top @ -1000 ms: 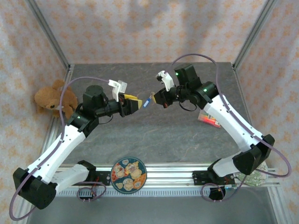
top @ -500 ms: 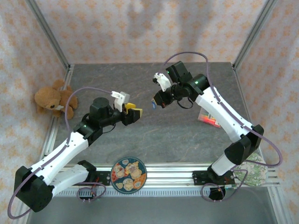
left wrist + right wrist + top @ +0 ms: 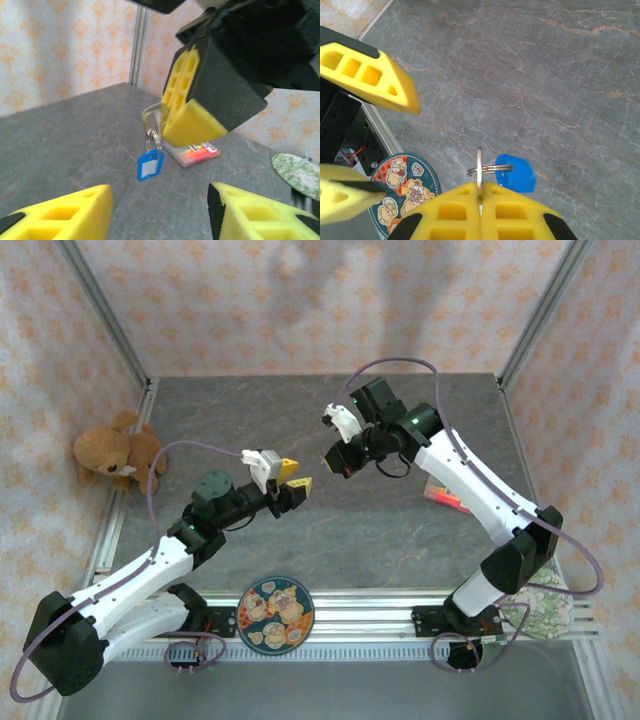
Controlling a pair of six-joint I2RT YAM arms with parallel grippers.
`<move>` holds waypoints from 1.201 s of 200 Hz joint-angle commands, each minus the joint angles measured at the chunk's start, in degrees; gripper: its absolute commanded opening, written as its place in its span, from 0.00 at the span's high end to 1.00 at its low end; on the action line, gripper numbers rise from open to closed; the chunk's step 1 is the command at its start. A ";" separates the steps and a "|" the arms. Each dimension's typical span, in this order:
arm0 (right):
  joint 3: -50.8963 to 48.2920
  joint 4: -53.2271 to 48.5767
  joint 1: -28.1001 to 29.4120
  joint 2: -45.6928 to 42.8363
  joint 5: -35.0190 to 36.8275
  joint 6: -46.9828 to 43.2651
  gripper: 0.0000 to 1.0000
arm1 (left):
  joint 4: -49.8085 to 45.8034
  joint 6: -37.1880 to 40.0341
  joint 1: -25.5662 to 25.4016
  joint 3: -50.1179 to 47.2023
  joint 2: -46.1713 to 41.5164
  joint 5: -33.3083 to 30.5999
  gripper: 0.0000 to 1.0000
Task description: Remove the keys from the keyring
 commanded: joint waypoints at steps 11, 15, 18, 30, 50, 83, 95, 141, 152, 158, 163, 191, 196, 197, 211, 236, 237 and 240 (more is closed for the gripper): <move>-1.23 3.16 0.32 -3.23 -1.17 -0.60 1.00 | 3.99 7.65 -1.69 1.28 0.25 -4.83 0.48; -1.42 3.45 0.40 -3.40 -1.30 -0.48 1.00 | 3.99 8.01 -1.89 1.41 0.48 -5.17 0.48; -1.60 3.61 0.41 -3.56 -1.43 -0.45 1.00 | 4.06 8.32 -2.02 1.50 0.60 -5.36 0.49; -2.29 4.39 0.49 -4.20 -1.89 -0.41 1.00 | 4.60 8.96 -2.26 1.68 0.96 -5.55 0.53; -3.09 5.02 0.84 -5.15 -1.78 -0.39 1.00 | 4.78 9.52 -2.44 2.19 1.65 -4.67 0.56; -4.20 5.59 1.54 -6.08 -2.11 -0.53 1.00 | 3.97 11.38 -3.36 3.34 2.44 -3.30 0.55; -4.46 5.67 1.73 -6.22 -2.15 -0.64 1.00 | 3.83 11.98 -3.63 3.69 2.64 -2.67 0.53; -4.64 5.78 1.81 -6.61 -2.68 -0.82 1.00 | 2.95 13.87 -4.73 5.11 3.75 -2.64 0.54; -4.51 5.74 1.90 -6.66 -2.84 -0.74 1.00 | 2.65 14.03 -4.83 5.51 4.17 -2.67 0.55; -4.51 5.78 1.90 -6.78 -2.98 -0.78 1.00 | 2.65 14.17 -4.82 5.68 4.39 -2.69 0.57; -4.61 5.87 1.90 -6.84 -3.03 -0.72 1.00 | 2.68 14.24 -4.82 5.80 4.55 -2.65 0.59; -4.73 5.92 1.99 -7.31 -3.03 -0.62 1.00 | 1.96 14.57 -4.82 6.57 5.28 -2.62 0.69; -4.73 6.00 1.99 -7.46 -3.03 -0.63 1.00 | 1.88 14.62 -4.82 6.61 5.37 -2.64 0.70; -4.78 6.02 1.99 -7.48 -3.03 -0.62 1.00 | 1.83 14.61 -4.82 6.61 5.37 -2.69 0.70; -4.94 6.17 1.99 -7.88 -3.07 -0.63 1.00 | 1.55 14.73 -4.82 6.61 5.46 -2.82 0.74; -5.13 6.35 1.99 -8.44 -3.06 -0.54 1.00 | 1.64 14.58 -4.82 6.35 5.29 -3.43 0.87; -5.15 6.37 1.99 -8.45 -3.09 -0.54 1.00 | 1.61 14.58 -4.82 6.35 5.29 -3.48 0.88; -5.16 6.44 1.99 -8.46 -3.11 -0.46 1.00 | 1.71 14.53 -4.82 6.35 5.24 -3.58 0.90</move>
